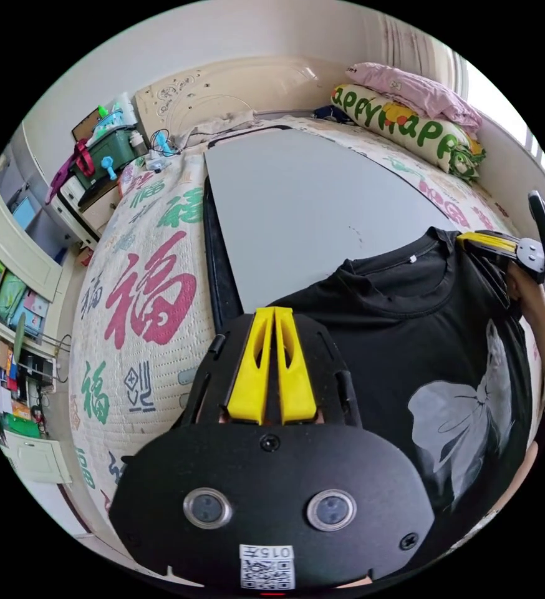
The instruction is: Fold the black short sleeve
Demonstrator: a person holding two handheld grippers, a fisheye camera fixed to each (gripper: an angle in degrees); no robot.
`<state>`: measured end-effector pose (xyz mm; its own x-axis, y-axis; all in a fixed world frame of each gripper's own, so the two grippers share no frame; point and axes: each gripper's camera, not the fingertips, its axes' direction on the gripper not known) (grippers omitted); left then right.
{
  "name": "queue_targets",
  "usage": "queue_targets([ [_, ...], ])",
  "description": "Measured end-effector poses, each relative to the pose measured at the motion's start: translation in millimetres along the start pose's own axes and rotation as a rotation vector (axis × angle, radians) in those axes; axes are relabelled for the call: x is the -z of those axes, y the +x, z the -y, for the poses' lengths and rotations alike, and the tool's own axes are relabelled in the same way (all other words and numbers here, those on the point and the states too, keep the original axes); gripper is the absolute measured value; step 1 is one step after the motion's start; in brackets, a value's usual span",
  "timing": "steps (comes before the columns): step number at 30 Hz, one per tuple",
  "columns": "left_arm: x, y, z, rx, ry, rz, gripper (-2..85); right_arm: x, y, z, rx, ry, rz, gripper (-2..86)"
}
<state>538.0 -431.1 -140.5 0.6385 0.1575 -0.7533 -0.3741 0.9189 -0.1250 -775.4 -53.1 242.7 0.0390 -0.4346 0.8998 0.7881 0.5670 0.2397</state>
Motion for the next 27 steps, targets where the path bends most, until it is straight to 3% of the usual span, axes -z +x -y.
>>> queue_targets([
  [5, 67, -21, -42, 0.035, 0.127, -0.106, 6.9, 42, 52, -36, 0.0, 0.04, 0.125, 4.2],
  [8, 148, -35, -117, 0.01, 0.185, -0.237, 8.5, 119, 98, -124, 0.065, 0.15, 0.294, 6.5],
  [11, 230, -40, -225, -0.013, 0.159, -0.338, 9.0, 195, 147, -251, 0.119, 0.161, 0.467, 8.4],
  [16, 330, -27, -438, 0.145, 0.09, -0.434, 8.6, 255, 222, -486, -0.067, 0.07, 0.606, 9.2],
  [22, 357, 5, -577, 0.315, 0.006, -0.466, 10.1, 261, 252, -647, -0.311, -0.003, 0.602, 11.0],
  [27, 360, 5, -598, 0.329, 0.04, -0.457, 10.6, 247, 262, -694, -0.382, -0.029, 0.636, 12.8],
])
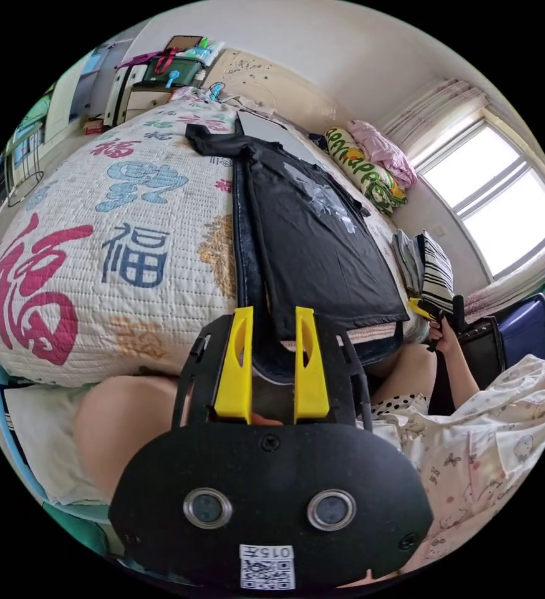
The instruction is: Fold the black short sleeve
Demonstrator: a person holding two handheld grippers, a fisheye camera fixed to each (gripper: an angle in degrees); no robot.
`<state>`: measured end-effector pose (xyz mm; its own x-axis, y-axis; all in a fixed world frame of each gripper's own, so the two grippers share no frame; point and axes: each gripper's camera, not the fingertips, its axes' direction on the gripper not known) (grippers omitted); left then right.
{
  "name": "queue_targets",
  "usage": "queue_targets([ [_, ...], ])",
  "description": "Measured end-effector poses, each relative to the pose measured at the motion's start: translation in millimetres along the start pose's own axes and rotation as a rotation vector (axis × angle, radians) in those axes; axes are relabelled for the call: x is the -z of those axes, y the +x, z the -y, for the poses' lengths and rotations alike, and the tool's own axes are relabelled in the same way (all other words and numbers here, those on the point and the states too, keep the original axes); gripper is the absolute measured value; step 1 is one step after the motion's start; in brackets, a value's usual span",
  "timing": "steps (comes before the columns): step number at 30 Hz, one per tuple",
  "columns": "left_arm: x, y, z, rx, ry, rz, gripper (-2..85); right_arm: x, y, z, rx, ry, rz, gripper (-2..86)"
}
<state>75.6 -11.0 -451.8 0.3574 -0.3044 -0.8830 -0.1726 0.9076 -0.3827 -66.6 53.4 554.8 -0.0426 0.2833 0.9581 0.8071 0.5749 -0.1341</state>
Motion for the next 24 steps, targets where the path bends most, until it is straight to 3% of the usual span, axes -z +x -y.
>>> queue_targets([
  [8, 9, -16, 10, 0.023, -0.049, 0.053, 6.8, -17, 19, -13, -0.016, 0.024, -0.008, 12.5],
  [15, 22, -42, 5, 0.042, -0.071, 0.024, -0.2, -30, 31, -28, -0.021, -0.005, -0.037, 5.9],
  [24, 43, -71, -10, 0.025, -0.027, 0.025, -0.9, -45, 37, -55, -0.052, 0.027, -0.039, 0.9],
])
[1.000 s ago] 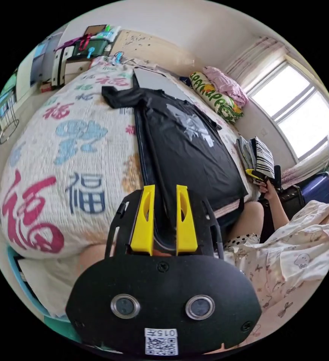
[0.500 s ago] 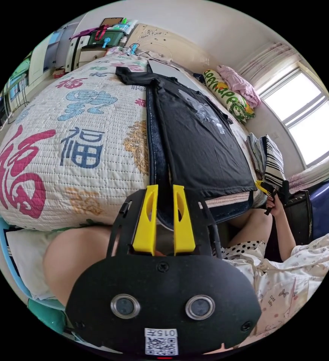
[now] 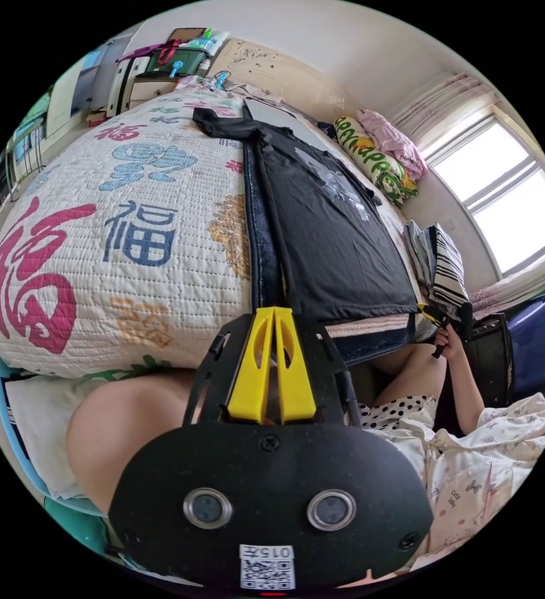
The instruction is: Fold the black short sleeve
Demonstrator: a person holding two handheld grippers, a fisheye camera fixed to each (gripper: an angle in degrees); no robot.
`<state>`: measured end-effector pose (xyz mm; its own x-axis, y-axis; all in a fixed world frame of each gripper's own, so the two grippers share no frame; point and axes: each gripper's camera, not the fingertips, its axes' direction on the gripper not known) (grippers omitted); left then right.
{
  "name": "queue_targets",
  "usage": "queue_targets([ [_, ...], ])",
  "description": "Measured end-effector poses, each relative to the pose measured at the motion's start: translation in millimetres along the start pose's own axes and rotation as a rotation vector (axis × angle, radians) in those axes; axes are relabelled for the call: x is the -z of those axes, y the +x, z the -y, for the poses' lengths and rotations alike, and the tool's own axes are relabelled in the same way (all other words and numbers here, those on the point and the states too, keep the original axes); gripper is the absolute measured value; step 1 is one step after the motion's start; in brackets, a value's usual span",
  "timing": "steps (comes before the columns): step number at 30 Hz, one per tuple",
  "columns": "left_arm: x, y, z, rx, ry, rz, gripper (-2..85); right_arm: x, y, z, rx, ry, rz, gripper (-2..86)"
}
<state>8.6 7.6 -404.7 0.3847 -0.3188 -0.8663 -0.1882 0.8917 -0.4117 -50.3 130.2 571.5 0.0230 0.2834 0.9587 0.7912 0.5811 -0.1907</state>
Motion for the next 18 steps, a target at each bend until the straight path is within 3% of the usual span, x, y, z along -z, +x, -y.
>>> queue_targets([
  [6, 21, -30, -22, 0.006, 0.088, -0.038, 0.0, 1, -23, -22, 0.049, -0.001, -0.024, 0.1],
  [12, -8, -46, -20, -0.059, -0.002, -0.056, 8.4, -16, -41, -39, 0.045, -0.03, -0.041, 0.0],
  [18, -44, -72, -29, -0.054, 0.012, -0.056, 5.7, -34, -76, -62, 0.07, -0.06, -0.084, -0.1],
])
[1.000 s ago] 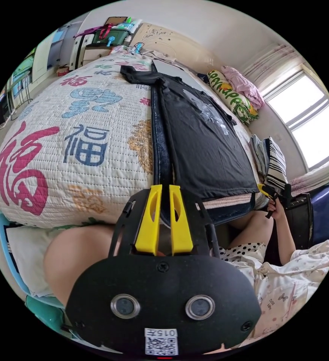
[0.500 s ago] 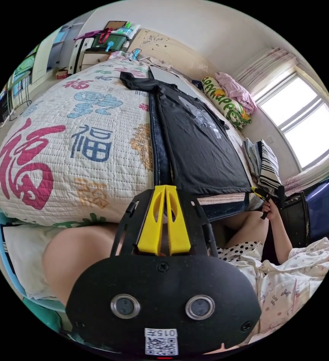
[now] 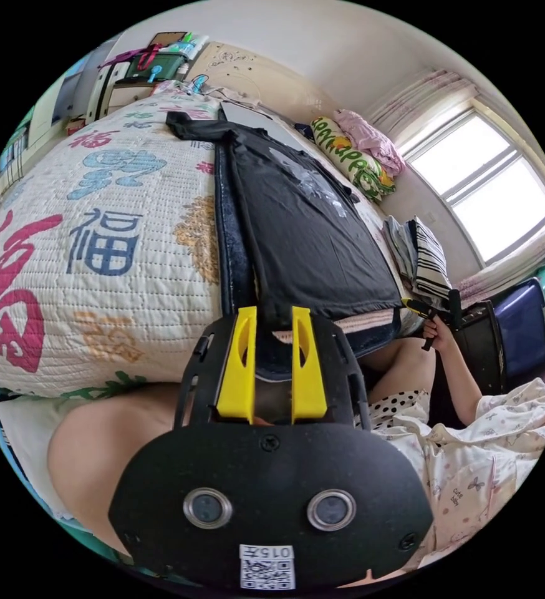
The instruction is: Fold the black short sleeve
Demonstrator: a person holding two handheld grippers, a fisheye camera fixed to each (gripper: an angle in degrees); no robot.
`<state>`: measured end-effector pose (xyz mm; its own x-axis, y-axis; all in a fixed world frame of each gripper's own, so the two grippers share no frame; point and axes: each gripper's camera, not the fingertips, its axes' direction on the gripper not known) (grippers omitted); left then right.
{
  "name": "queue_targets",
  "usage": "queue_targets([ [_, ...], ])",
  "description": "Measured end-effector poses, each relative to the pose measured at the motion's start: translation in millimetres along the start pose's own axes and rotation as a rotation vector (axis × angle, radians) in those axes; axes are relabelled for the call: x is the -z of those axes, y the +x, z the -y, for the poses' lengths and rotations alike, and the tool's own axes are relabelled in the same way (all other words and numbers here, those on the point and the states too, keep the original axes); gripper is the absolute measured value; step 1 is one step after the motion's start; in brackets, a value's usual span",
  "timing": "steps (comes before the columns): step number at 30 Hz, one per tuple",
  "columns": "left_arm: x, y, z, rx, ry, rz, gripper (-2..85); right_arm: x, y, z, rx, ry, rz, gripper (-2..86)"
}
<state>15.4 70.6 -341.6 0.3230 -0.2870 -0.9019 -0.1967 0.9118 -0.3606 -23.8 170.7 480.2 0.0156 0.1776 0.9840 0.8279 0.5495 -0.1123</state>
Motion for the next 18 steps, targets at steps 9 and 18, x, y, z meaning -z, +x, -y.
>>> queue_targets([
  [9, 8, -48, -38, -0.01, 0.088, 0.029, 0.5, 25, -51, -35, 0.008, -0.028, 0.015, -0.1],
  [18, -56, -101, -67, -0.038, -0.031, 0.157, 0.4, 26, -137, -67, 0.065, -0.132, -0.078, -0.1],
])
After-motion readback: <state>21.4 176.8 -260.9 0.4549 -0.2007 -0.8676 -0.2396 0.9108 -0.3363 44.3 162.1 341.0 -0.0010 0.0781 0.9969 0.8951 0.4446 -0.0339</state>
